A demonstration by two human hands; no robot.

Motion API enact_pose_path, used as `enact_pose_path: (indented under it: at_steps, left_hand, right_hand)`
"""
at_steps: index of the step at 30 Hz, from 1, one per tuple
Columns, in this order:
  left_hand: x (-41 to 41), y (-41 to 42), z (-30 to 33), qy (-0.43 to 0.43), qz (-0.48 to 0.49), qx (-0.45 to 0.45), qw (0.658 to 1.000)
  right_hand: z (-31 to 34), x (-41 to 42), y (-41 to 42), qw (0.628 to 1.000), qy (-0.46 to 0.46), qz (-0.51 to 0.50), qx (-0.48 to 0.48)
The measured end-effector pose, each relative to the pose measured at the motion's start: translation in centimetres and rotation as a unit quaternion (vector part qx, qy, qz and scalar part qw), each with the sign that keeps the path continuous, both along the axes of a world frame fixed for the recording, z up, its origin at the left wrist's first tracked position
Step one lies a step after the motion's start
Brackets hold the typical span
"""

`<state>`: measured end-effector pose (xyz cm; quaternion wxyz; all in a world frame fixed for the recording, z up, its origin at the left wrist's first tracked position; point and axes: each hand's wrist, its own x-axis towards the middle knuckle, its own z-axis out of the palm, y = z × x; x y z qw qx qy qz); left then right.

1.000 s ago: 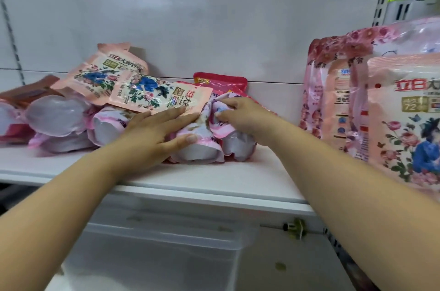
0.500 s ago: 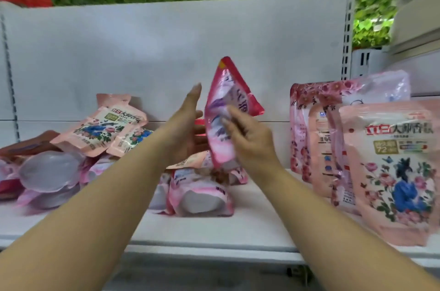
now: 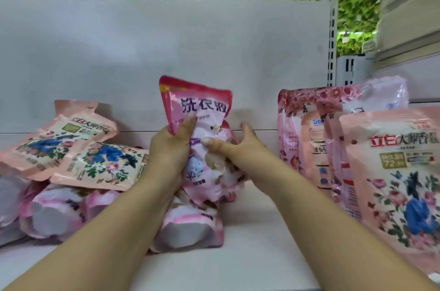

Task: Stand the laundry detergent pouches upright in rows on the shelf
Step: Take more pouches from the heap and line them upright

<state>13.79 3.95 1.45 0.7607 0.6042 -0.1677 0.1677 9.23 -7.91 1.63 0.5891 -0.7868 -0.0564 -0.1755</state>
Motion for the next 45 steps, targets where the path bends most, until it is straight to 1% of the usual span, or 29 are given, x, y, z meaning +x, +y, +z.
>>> enact_pose_path:
  at_steps: [2,3,5,7,9,10,12,13,14,16,18,21,22,24,25,30,32,34,37,40,42,43,45]
  left_hand:
    - [-1.2,-0.1,0.3,-0.062,0.017,0.048,0.997]
    - [-1.5,-0.2,0.4,-0.074,0.014,0.064,0.995]
    - [-1.7,-0.4,0.4,-0.076,0.015,0.093,0.993]
    - [-1.5,-0.7,0.3,-0.074,0.014,0.121,0.990]
    - [-1.2,-0.7,0.3,-0.066,0.019,0.164,0.984]
    - [-1.1,-0.6,0.3,-0.065,0.030,0.191,0.979]
    - [-1.2,-0.4,0.2,-0.077,0.050,0.266,0.959]
    - [-1.3,-0.3,0.0,-0.084,0.051,0.314,0.944]
    - [-1.4,-0.3,-0.1,-0.088,0.048,0.357,0.929]
    - [-1.4,-0.3,-0.4,-0.073,0.032,0.407,0.910]
    - [-1.3,-0.3,-0.6,-0.064,0.024,0.426,0.902]
    - [-0.9,-0.3,-0.6,-0.060,0.025,0.455,0.888]
    - [-0.9,-0.4,-0.6,-0.055,0.028,0.464,0.884]
    - [-0.7,-0.5,-0.6,-0.045,0.028,0.473,0.879]
    - [-0.6,-0.5,-0.7,-0.041,0.029,0.476,0.878]
    - [-0.8,-0.4,-0.7,-0.030,0.013,0.485,0.874]
    - [-1.0,-0.4,-0.7,-0.029,0.003,0.479,0.878]
    - [-1.0,-0.5,-0.8,-0.041,0.008,0.458,0.888]
    - [-0.1,-0.5,-0.8,-0.051,0.047,0.379,0.923]
    - [0.9,-0.5,-0.5,0.002,0.016,0.288,0.958]
    - [1.3,-0.4,-0.3,0.042,-0.036,0.218,0.975]
    - [1.0,-0.3,-0.1,0.060,-0.082,0.171,0.980]
    - [0.6,-0.1,0.0,0.092,-0.204,0.050,0.973]
  right_hand:
    - [0.3,-0.5,-0.8,0.994,0.000,0.107,0.030]
    - [0.2,-0.9,-1.1,0.989,-0.011,0.142,0.042]
    - [0.0,-1.3,-1.4,0.983,-0.029,0.163,0.075]
    - [0.0,-1.0,-1.6,0.988,-0.056,0.115,0.088]
    - [0.1,-0.2,-1.7,0.995,-0.088,0.007,0.051]
    - [0.1,0.3,-2.0,0.991,-0.116,-0.049,0.037]
    - [0.4,1.2,-2.5,0.978,-0.166,-0.127,0.027]
    - [0.6,1.6,-2.8,0.972,-0.176,-0.157,0.016]
    - [0.7,2.2,-3.0,0.967,-0.178,-0.182,-0.007]
    - [0.4,3.7,-3.4,0.958,-0.161,-0.233,-0.037]
    - [-0.9,5.3,-4.1,0.963,-0.120,-0.240,-0.007]
    - [-3.2,7.0,-5.2,0.981,-0.013,-0.194,-0.006]
    - [-3.5,7.2,-5.5,0.981,0.003,-0.194,0.014]
    - [-3.8,7.3,-5.9,0.977,0.000,-0.201,0.068]
    - [-3.9,7.3,-6.1,0.976,-0.010,-0.202,0.078]
    - [-3.5,6.6,-6.1,0.978,-0.078,-0.189,0.046]
    - [-3.3,6.6,-5.9,0.972,-0.116,-0.203,0.038]
    - [-3.1,6.2,-5.8,0.963,-0.153,-0.221,0.026]
    - [-2.6,5.3,-5.2,0.953,-0.197,-0.227,0.041]
    - [-1.3,4.5,-4.3,0.944,-0.237,-0.211,0.089]
    - [-0.5,3.6,-3.4,0.956,-0.235,-0.146,0.098]
    - [-0.3,3.0,-2.9,0.964,-0.227,-0.099,0.099]
    - [-0.1,2.1,-1.9,0.975,-0.209,-0.017,0.075]
